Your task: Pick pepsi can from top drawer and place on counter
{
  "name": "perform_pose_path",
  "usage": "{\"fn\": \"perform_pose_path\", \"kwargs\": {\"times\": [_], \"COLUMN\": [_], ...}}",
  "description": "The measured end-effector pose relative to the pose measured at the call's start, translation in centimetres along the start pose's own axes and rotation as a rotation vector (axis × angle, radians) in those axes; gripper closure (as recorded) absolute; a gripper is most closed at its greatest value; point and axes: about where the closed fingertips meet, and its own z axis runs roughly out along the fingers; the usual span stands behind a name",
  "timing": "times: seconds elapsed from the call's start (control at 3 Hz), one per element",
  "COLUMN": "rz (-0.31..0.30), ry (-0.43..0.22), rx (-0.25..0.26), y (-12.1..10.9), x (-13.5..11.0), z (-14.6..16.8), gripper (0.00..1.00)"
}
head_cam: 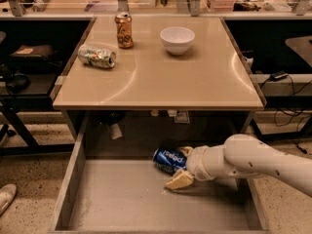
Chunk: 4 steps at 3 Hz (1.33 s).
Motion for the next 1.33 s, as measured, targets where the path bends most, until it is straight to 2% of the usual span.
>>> {"fn": "perform_pose_path", "kwargs": {"times": [0.67, 1.0, 1.33], "rz": [0.0, 0.0, -0.015], "ry": [0.0, 0.0, 0.005], "rx": [0.0, 0.0, 0.022], "y": [0.0, 0.0, 0.2], "x": [0.0, -0.1, -1.1], "z": [0.0, -0.2, -3.2], "gripper": [0.88, 1.0, 1.0]}}
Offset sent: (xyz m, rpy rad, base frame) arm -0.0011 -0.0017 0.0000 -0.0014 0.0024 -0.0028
